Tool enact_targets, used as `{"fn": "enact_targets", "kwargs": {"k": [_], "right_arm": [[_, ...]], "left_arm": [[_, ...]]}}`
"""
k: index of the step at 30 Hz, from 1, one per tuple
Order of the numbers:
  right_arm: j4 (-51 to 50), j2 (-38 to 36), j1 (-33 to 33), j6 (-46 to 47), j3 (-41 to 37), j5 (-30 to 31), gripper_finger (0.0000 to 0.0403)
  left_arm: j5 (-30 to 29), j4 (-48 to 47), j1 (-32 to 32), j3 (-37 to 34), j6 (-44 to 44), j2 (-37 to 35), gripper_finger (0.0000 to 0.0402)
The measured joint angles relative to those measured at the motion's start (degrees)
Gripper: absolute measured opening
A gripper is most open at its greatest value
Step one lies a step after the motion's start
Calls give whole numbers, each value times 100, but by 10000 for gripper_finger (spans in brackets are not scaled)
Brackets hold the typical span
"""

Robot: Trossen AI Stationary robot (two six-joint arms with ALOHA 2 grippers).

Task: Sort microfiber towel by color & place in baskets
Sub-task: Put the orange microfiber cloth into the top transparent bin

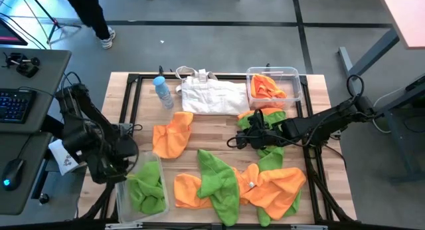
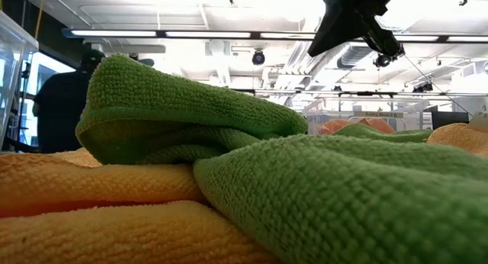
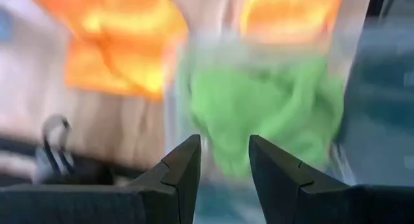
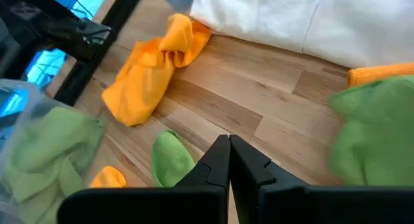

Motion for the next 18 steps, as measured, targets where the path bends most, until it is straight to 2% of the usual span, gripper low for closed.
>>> {"fn": "enact_targets", "kwargs": {"k": [5, 9, 12, 18], "right_arm": [[-280, 0, 0, 0, 0, -350, 0], [-435, 0, -4, 0, 0, -443, 0], [-556, 0, -5, 0, 0, -396, 0], [-514, 0, -197, -1, 0, -346, 0]], "left_arm": [[-1412, 49, 2, 6, -73, -251, 121], [-2137, 249, 4, 4, 186, -428, 114], [-2491, 558, 37, -127, 476, -618, 103], [-2537, 1030, 366, -889, 696, -1028, 79]]}}
